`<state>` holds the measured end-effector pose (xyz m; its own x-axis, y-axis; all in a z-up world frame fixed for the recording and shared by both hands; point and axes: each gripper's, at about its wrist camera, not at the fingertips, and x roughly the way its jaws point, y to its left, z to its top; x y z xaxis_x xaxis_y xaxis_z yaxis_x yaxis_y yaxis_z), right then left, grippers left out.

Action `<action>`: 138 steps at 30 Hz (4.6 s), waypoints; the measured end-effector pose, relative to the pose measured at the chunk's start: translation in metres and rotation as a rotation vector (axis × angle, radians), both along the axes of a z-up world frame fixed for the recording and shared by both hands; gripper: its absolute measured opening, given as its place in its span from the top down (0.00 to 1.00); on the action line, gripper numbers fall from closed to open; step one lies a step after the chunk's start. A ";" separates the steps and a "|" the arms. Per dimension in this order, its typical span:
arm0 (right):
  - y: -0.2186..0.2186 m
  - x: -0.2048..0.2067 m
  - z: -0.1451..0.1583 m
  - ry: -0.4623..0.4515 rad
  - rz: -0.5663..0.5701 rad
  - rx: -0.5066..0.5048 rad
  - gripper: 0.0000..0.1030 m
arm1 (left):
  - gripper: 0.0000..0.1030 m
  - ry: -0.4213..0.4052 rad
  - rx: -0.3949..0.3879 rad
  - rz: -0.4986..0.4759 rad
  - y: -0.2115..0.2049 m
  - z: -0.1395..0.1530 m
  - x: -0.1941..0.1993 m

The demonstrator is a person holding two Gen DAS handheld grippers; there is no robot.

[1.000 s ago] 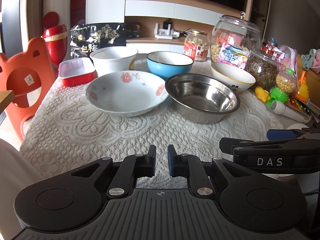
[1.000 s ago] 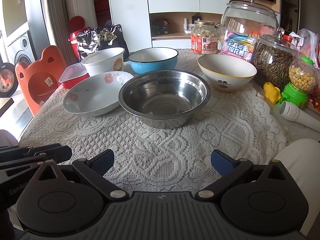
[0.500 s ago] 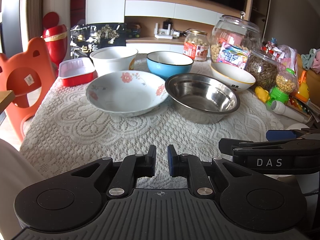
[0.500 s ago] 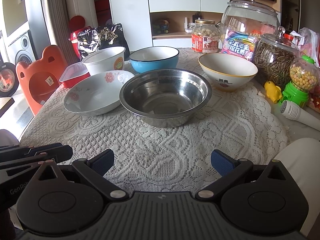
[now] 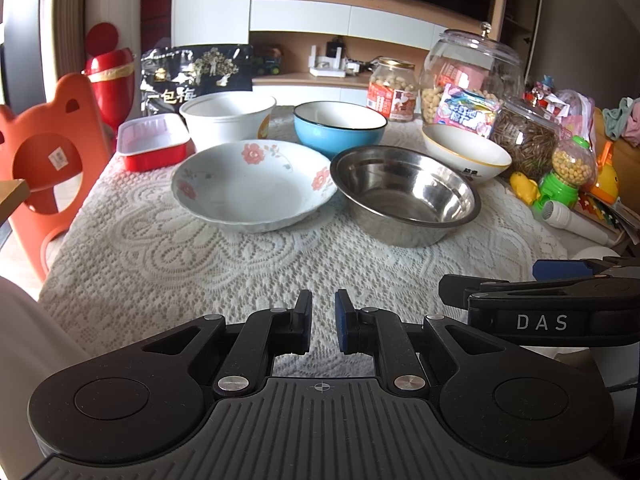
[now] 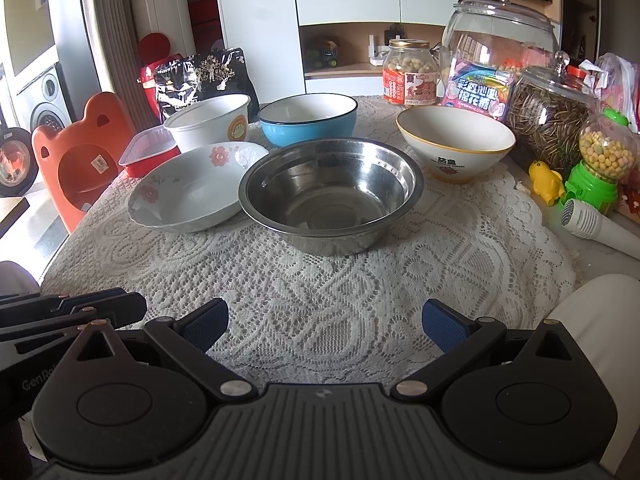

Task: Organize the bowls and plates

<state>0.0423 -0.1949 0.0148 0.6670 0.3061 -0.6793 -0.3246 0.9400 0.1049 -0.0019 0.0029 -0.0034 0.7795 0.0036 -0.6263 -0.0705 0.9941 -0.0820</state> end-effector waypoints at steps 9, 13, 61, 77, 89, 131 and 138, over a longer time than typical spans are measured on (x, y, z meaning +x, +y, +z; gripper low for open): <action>-0.008 0.019 0.003 -0.013 -0.008 0.027 0.00 | 0.85 0.036 -0.031 -0.001 0.009 -0.001 0.029; -0.020 0.050 0.009 -0.014 -0.050 0.069 0.00 | 0.85 0.056 -0.063 -0.001 0.016 0.003 0.057; -0.004 0.188 -0.030 0.209 -0.022 0.021 0.41 | 0.75 0.107 -0.164 -0.205 0.038 -0.021 0.220; 0.008 0.178 -0.014 0.159 -0.108 0.058 0.44 | 0.71 0.087 -0.345 -0.238 0.058 -0.021 0.203; 0.093 0.179 0.026 0.096 0.045 0.113 0.37 | 0.51 -0.110 -0.351 -0.017 0.135 0.025 0.166; 0.149 0.198 -0.039 0.222 0.127 0.082 0.39 | 0.58 0.136 -0.399 0.120 0.189 -0.051 0.181; 0.134 0.192 -0.031 0.248 0.131 0.104 0.40 | 0.51 0.166 -0.418 0.070 0.180 -0.049 0.181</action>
<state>0.2344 -0.0612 -0.0166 0.4351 0.4553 -0.7768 -0.3953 0.8717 0.2895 0.1786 0.1828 -0.0520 0.6754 -0.2271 -0.7016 -0.1824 0.8704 -0.4573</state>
